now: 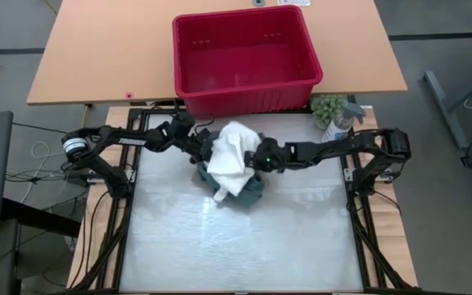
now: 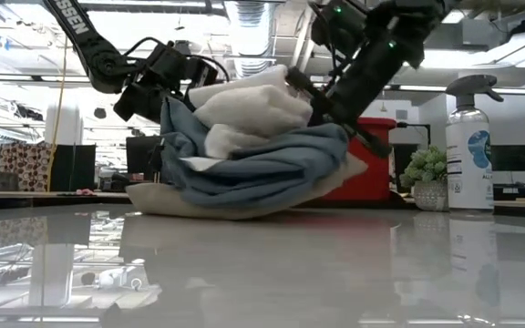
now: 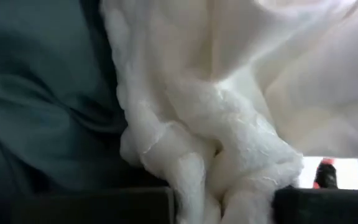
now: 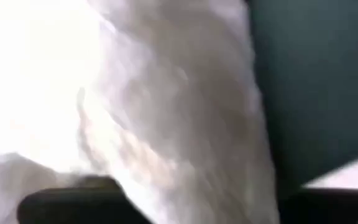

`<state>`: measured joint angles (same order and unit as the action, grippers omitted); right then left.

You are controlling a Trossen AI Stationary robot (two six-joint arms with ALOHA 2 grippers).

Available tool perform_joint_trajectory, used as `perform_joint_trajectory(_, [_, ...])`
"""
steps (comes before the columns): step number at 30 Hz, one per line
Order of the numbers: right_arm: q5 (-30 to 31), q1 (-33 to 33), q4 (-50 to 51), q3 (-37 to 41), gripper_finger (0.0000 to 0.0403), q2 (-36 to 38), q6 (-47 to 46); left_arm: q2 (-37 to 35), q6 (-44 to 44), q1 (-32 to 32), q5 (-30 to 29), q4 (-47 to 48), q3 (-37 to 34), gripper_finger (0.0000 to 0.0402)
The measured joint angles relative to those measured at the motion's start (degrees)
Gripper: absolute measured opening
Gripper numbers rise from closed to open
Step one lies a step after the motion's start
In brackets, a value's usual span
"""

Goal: Fold Laundry from Bin
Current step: Put the stacked folded clothes in the red bin

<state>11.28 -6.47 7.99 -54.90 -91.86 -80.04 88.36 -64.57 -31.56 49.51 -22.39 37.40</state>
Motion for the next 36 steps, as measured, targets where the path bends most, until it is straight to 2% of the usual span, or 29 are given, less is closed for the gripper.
perform_joint_trajectory(3, [-0.6,-1.1,5.4,-1.2,0.0064,0.2,1.7,-0.1,4.6,-0.8,-3.5,5.1,0.1,0.0030])
perform_joint_trajectory(5, [-1.9,-1.3,8.3,-1.2,0.0064,-0.4,1.2,-0.1,10.1,-1.6,-6.9,9.7,0.1,0.0052])
perform_joint_trajectory(8, [-2.8,-1.0,11.4,-1.2,0.0064,-1.8,0.8,-0.1,18.8,-2.6,-13.6,16.5,0.1,0.0120])
perform_joint_trajectory(11, [-4.0,-0.7,10.9,-1.2,0.0064,-3.1,1.9,-0.2,24.5,-2.8,-18.5,18.9,0.1,0.0198])
perform_joint_trajectory(15, [-5.5,-0.7,9.5,-1.2,0.0064,-4.3,2.4,-0.2,26.0,-3.9,-17.2,20.3,0.5,0.0287])
perform_joint_trajectory(18, [-6.9,-0.8,9.3,-1.3,0.0064,-4.9,3.4,-0.2,28.8,-4.6,-16.2,24.7,1.8,0.0327])
perform_joint_trajectory(21, [-8.0,-0.9,9.0,-1.3,0.0064,-6.0,4.0,-0.2,34.8,-4.7,-19.2,28.9,3.3,0.0339])
perform_joint_trajectory(26, [-8.3,-0.8,8.7,-1.3,0.0064,-6.1,5.7,0.0,39.0,-4.3,-26.6,30.4,3.5,0.0340])
perform_joint_trajectory(32, [-9.8,-1.3,8.7,-1.3,0.0064,-6.7,8.3,-0.2,38.5,-4.7,-25.8,35.0,6.1,0.0338])
perform_joint_trajectory(36, [-10.7,-1.2,10.5,-1.4,0.0064,-7.6,9.9,-0.3,45.7,-4.7,-32.3,43.7,11.4,0.0338])
